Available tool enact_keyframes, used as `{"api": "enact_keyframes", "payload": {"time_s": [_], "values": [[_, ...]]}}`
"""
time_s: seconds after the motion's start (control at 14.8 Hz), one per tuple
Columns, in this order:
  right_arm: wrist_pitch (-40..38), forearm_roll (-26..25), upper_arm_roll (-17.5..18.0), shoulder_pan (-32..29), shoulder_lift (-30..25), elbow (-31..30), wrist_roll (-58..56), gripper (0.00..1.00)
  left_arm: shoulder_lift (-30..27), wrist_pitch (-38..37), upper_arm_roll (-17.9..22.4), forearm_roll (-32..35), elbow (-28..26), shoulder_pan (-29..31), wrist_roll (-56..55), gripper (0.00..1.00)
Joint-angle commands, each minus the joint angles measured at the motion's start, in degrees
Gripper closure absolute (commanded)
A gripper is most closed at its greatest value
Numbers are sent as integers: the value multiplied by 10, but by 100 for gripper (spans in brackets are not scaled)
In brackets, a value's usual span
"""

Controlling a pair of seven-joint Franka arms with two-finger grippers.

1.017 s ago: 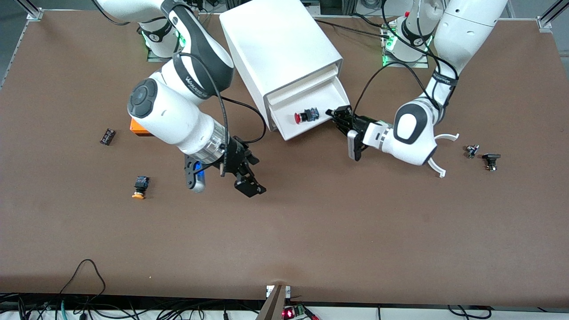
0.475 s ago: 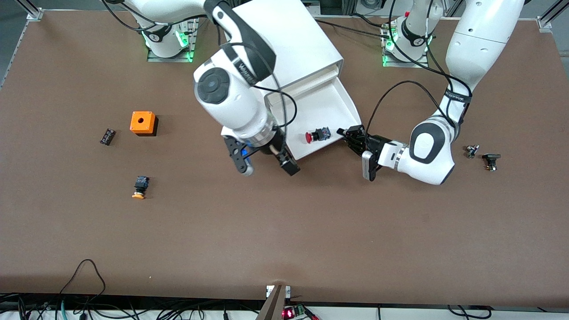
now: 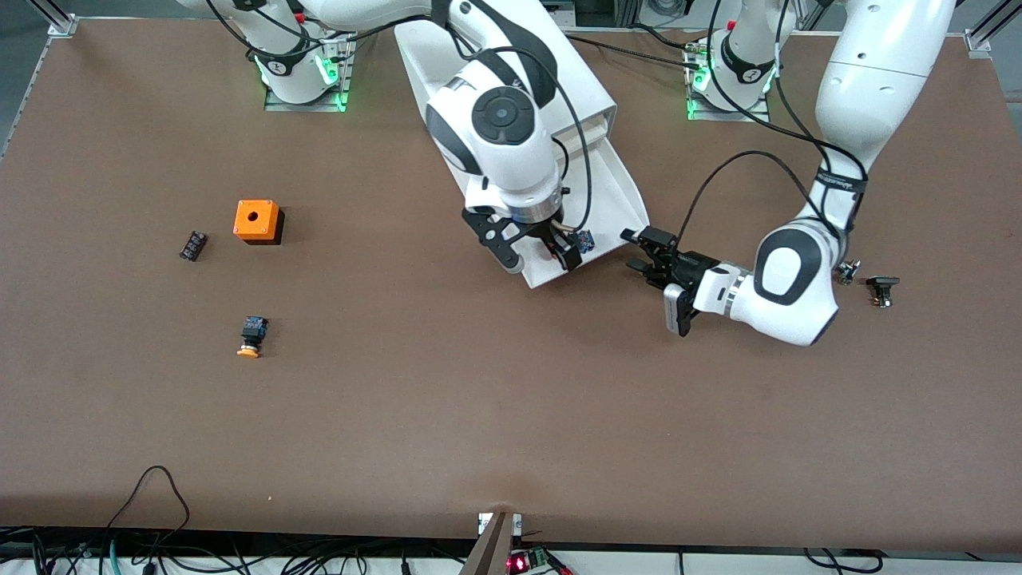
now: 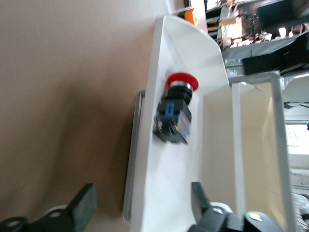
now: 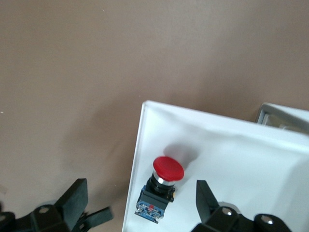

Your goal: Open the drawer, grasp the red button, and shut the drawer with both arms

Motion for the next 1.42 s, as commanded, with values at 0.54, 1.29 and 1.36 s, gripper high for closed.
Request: {"api": "enact_keyframes", "payload": {"time_s": [0.54, 1.29, 1.36], "values": [[41, -12, -4, 32, 73, 42, 104, 7, -64, -170, -7, 183, 164, -7, -370, 0], [1, -12, -5, 25, 56, 44, 94, 100, -102, -130, -9, 540, 233, -136, -546, 0], [-9, -10, -5, 20, 42, 47, 81, 100, -102, -111, -7, 572, 238, -138, -544, 0]]}}
